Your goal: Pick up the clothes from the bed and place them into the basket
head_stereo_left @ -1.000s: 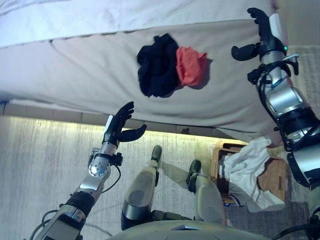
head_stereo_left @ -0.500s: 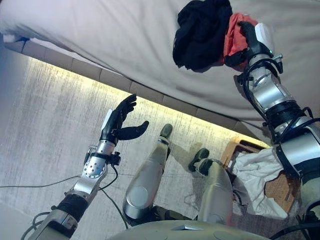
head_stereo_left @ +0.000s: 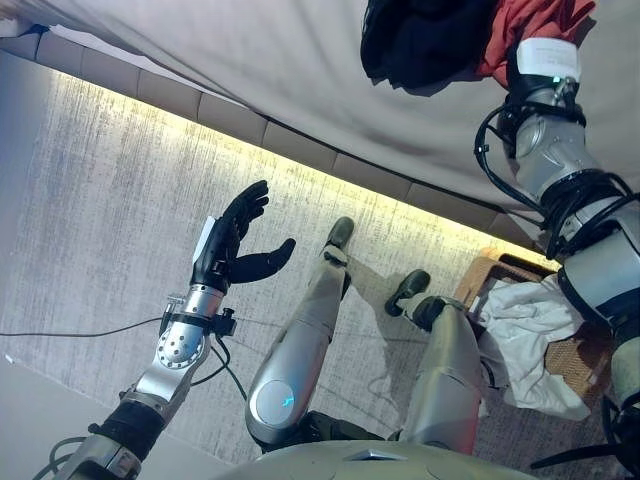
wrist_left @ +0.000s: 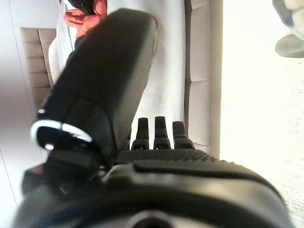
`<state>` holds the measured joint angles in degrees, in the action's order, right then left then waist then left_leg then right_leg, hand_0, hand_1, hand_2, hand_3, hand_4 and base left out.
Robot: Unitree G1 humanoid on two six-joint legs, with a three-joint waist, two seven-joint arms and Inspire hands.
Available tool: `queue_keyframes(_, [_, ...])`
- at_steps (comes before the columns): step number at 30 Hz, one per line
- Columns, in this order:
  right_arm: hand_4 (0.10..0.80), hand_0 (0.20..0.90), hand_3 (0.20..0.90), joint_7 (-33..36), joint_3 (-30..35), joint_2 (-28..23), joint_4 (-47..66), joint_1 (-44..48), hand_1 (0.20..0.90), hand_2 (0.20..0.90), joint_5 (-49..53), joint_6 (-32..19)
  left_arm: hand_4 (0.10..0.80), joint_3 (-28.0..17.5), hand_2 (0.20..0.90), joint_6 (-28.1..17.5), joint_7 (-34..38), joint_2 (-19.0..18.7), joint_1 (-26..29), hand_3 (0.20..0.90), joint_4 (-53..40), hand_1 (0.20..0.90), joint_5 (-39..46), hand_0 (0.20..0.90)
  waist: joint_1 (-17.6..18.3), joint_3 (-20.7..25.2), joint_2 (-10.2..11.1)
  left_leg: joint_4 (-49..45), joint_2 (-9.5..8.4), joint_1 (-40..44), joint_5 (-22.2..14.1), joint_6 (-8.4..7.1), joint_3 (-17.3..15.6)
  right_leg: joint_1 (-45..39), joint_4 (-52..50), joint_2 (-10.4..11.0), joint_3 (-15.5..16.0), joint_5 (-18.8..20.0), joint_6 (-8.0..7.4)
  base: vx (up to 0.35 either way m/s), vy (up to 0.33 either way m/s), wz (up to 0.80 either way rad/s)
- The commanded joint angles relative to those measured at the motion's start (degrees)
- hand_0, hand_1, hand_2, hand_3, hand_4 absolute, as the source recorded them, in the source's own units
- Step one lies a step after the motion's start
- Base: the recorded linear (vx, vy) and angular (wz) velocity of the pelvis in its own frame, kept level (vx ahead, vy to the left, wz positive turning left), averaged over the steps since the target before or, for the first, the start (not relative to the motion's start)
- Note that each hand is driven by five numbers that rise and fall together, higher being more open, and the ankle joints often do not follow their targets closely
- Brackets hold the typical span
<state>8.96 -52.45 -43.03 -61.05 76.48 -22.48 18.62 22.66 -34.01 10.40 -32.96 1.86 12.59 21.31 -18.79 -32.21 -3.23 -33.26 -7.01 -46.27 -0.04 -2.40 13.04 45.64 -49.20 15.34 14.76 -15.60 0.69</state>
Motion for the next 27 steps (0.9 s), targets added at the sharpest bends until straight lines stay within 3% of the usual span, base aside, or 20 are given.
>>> queue_keyframes(1, [0.622,0.747,0.722,0.3,-7.0,-9.2,-3.3,8.6,0.747,0.747,-4.8,3.8,0.800,-2.8,0.900,-6.9,1.2,-2.2,-0.8,0.900,-8.4,0.900,1.7,0.900,-1.5,2.4,-4.1,-11.7,-1.64,-2.2,-10.1,4.75,-5.9,-2.0,-1.3,-5.3,3.1,-0.4,2.91,0.000,0.000,0.00])
queue_keyframes(2, [0.265,0.441,0.365,1.8,-7.5,-9.3,-4.2,9.5,0.441,0.441,-2.1,3.7,0.800,-2.9,0.900,-6.5,1.3,-2.4,-0.7,0.900,-8.9,0.900,2.0,0.900,-1.6,2.4,-4.3,-12.0,-1.60,-2.6,-10.2,4.91,-6.1,-1.4,-1.7,-5.2,3.1,-0.4,2.89,0.000,0.000,0.00])
queue_keyframes(3, [0.265,0.441,0.365,2.4,-7.3,-9.2,-4.5,10.0,0.441,0.441,-1.3,3.7,0.800,-3.0,0.900,-6.5,1.2,-2.5,-0.8,0.900,-9.1,0.900,2.1,0.900,-1.6,2.4,-4.4,-12.2,-1.63,-2.9,-10.3,4.97,-6.1,-1.0,-1.9,-5.2,3.1,-0.4,2.87,0.000,0.000,0.00])
queue_keyframes(4, [0.100,0.300,0.200,3.0,-7.0,-9.2,-4.7,10.5,0.300,0.300,-0.1,3.8,0.800,-3.1,0.900,-6.6,1.2,-2.6,-0.9,0.900,-9.1,0.900,2.3,0.900,-1.7,2.4,-4.6,-12.7,-1.65,-3.3,-10.4,5.03,-6.3,-0.6,-2.2,-5.1,3.1,-0.4,2.86,0.000,0.000,0.00])
queue_keyframes(8, [0.100,0.300,0.200,7.5,-4.2,-9.8,-3.4,11.0,0.300,0.300,6.6,2.5,0.800,-3.7,0.900,-6.0,1.1,-2.7,-1.8,0.900,-10.3,0.900,2.2,0.900,-1.4,2.4,-4.5,-13.9,-1.42,-3.6,-11.1,5.01,-6.8,-0.1,-3.1,-4.8,3.1,-0.4,2.74,-0.002,0.005,-0.01])
queue_keyframes(15, [0.100,0.300,0.200,7.3,-1.3,-11.2,-0.6,9.2,0.300,0.300,8.6,0.8,0.800,-4.4,0.900,-5.6,0.1,-2.7,-2.0,0.900,-10.3,0.900,3.5,0.900,-0.2,2.4,-3.3,-12.4,-0.85,0.7,-11.6,4.75,-7.3,-4.1,-1.9,-5.1,2.7,-0.6,2.54,0.034,0.027,-0.07])
queue_keyframes(25, [0.100,0.300,0.200,8.7,5.6,-12.7,3.8,3.6,0.300,0.300,15.6,-4.7,0.800,-4.8,0.900,-4.0,-2.3,-2.3,0.9,0.900,-6.7,0.900,4.3,0.900,2.7,2.4,-0.2,-4.7,0.14,17.6,-12.3,4.18,-7.3,-19.2,5.4,-5.2,0.5,0.1,1.90,0.049,0.027,-0.13])
queue_keyframes(27, [0.100,0.300,0.200,9.5,7.7,-13.7,6.1,2.3,0.300,0.300,17.6,-6.0,0.800,-4.6,0.900,-3.2,-2.4,-2.0,1.9,0.900,-6.1,0.900,3.8,0.900,3.9,2.4,0.5,-2.1,0.43,21.0,-10.9,4.15,-7.6,-22.5,8.5,-5.3,0.2,1.9,2.10,-0.005,0.050,-0.27])
